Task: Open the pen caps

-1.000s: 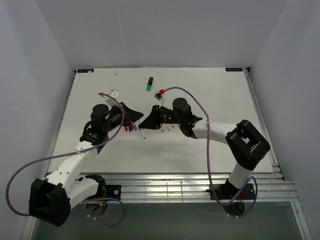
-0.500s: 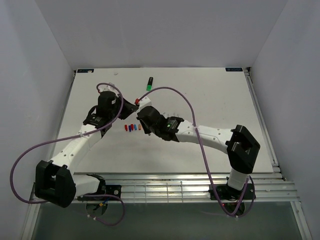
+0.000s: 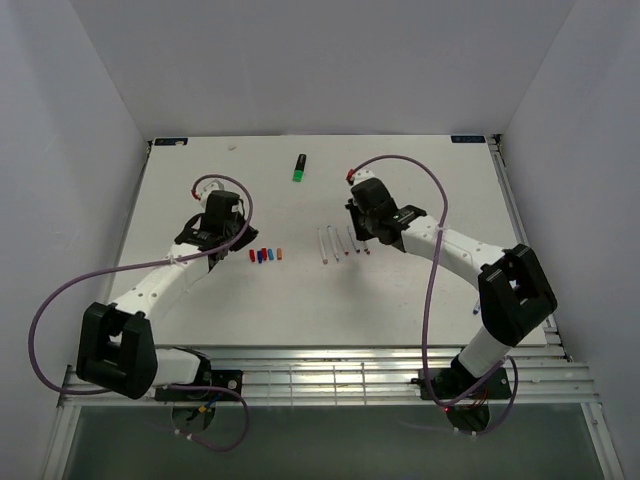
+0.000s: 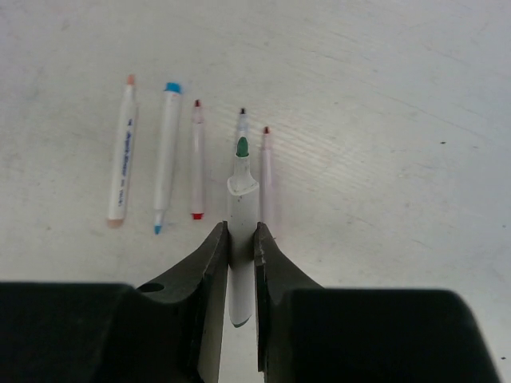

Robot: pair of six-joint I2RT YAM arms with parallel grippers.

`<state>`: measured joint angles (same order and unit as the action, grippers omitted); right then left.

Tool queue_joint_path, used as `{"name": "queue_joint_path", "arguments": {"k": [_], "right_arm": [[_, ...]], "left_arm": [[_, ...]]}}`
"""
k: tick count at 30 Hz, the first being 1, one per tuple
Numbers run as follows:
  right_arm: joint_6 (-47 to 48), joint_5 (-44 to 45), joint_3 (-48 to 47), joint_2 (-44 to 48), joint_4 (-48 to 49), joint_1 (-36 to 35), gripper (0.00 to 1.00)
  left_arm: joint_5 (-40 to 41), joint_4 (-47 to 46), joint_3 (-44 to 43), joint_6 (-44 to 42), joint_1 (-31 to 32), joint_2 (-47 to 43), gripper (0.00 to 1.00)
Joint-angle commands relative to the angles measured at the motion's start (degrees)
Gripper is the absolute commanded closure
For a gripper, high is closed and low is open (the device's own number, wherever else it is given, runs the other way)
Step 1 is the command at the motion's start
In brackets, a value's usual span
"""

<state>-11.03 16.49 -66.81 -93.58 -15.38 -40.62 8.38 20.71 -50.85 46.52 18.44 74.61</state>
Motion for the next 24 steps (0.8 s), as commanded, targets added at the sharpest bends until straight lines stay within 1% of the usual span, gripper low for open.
{"name": "queue_joint_path", "arguments": {"k": [1, 6, 9, 11, 14, 15, 17, 21, 22, 24], "right_arm": [[4.08, -6.37, 0.1, 2.44, 1.23, 3.35, 0.92], [6.19, -6.56, -1.57, -0.89, 1.4, 7.92, 0.92], [6.72, -11.2, -1.92, -2.91, 2.19, 11.26, 0.92], [7.33, -11.83, -1.75, -3.88, 2.63, 13.01, 0.92], [7.51, -14.2, -1.22, -5.99, 3.77, 14.86, 0.92], [7.6, -15.77, -1.13, -6.96, 4.04, 15.13, 0.92], [7.6, -15.88, -0.78, -7.84, 5.0, 15.66, 0.92], [7.77, -20.26, -0.08, -9.69, 6.41, 16.1, 0.92], [7.69, -20.62, 0.09, -9.86, 6.59, 16.1, 0.92], [7.51, -21.5, 0.36, -10.48, 7.2, 16.19, 0.92]], "left_arm": [[5.76, 2.93, 2.42, -2.49, -0.59, 2.89, 1.0], [8.13, 2.76, 2.51, -2.4, -0.95, 9.58, 1.0], [9.19, 2.23, 2.51, -2.23, -1.12, 12.66, 1.0], [9.28, 1.44, 2.51, -2.49, -1.12, 13.98, 1.0], [8.67, -0.48, 3.3, -3.1, -1.03, 14.51, 1.0], [8.84, -0.67, 3.48, -3.02, -1.12, 14.6, 1.0], [9.54, -1.02, 3.65, -3.19, -1.3, 14.86, 1.0], [10.25, -1.46, 3.74, -3.89, -1.56, 15.57, 1.0], [10.77, -1.81, 3.91, -3.9, -1.65, 15.65, 0.9], [11.48, -1.99, 4.18, -4.16, -1.74, 15.66, 0.77]]}}
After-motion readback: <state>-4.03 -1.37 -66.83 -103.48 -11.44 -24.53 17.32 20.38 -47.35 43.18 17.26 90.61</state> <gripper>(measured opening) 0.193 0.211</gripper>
